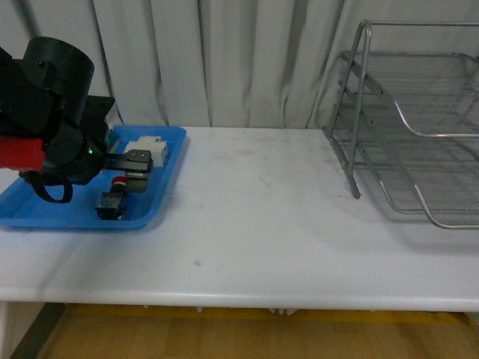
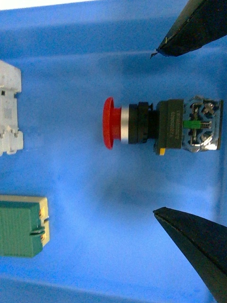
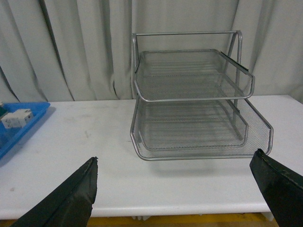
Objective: Place button on rack with both arms
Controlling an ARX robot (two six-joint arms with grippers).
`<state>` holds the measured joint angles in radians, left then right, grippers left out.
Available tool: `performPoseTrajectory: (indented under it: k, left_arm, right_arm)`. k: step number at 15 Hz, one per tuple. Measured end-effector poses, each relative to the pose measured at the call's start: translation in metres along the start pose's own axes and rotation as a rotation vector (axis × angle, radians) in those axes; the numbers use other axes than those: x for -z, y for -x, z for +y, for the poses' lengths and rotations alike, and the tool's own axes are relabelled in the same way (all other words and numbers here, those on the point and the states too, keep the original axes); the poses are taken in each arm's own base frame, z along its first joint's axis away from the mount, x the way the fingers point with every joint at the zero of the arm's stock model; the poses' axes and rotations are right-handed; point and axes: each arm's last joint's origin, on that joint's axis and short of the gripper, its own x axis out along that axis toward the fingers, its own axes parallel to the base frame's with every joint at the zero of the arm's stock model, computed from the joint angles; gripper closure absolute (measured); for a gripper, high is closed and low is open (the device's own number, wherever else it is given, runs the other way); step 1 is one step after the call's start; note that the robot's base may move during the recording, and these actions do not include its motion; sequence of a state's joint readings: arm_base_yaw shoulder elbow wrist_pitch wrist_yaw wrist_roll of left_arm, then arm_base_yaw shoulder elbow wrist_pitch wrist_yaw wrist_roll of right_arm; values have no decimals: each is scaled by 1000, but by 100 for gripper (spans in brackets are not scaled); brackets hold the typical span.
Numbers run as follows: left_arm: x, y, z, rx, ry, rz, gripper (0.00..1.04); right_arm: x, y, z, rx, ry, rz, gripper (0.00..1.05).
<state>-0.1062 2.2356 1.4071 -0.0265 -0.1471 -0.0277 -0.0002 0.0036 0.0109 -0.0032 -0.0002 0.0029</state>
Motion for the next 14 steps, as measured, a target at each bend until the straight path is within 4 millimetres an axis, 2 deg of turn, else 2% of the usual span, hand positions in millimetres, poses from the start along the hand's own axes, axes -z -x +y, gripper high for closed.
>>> performPoseTrajectory:
  k: [2, 6, 10, 14]
  left_arm:
    - [0, -4, 2, -4, 16, 26, 7]
    - [14, -22, 0, 0, 43, 93, 7]
    - [10, -28, 1, -9, 55, 85, 9]
    - [15, -33, -3, 4, 62, 99, 54]
  right_arm:
    - [0, 0, 0, 0, 0, 0, 6]
    - [0, 0, 0, 0, 0, 0, 6]
    - [0, 0, 0, 0, 0, 0, 6]
    - [0, 0, 0, 0, 0, 0, 6]
